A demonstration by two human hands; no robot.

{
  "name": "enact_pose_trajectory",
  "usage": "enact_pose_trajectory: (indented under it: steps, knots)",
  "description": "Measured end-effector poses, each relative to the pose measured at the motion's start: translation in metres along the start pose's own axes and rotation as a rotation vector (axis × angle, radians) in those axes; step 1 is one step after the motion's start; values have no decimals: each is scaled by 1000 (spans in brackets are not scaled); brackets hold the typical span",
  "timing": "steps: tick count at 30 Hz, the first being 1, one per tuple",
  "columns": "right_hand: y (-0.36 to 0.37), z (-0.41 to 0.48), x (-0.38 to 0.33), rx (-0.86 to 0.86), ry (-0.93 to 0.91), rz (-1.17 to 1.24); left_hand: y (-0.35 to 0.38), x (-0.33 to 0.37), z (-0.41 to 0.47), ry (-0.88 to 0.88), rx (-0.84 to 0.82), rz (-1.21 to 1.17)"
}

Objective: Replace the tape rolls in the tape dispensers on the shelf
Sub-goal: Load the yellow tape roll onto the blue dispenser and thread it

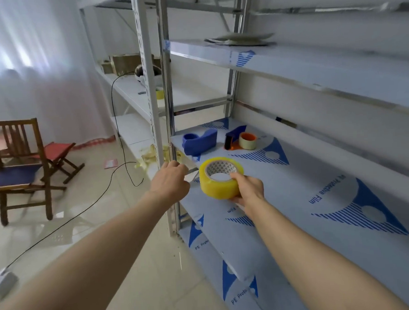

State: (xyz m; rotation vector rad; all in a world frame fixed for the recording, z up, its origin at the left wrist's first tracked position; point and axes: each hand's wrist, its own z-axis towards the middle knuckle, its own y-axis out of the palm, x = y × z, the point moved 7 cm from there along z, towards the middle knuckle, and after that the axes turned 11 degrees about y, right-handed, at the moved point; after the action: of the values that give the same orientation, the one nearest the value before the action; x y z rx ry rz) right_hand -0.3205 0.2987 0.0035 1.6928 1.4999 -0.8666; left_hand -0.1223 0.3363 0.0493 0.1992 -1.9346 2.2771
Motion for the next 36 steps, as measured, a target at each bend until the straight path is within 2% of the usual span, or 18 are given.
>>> enact_pose_trajectory:
  steps: [8,21,29,36]
  knots:
    - [45,87,-61,68,-35,59,-1,-47,117,52,-24,16]
    - [65,165,-91,275,-16,151,34,-113,249,140,-88,-111]
    - [110,193,-95,405,-6,476,67,-156,314,272,-299,-317]
    - [138,182,-79,423,32,701,76,-148,347,433,-378,-463]
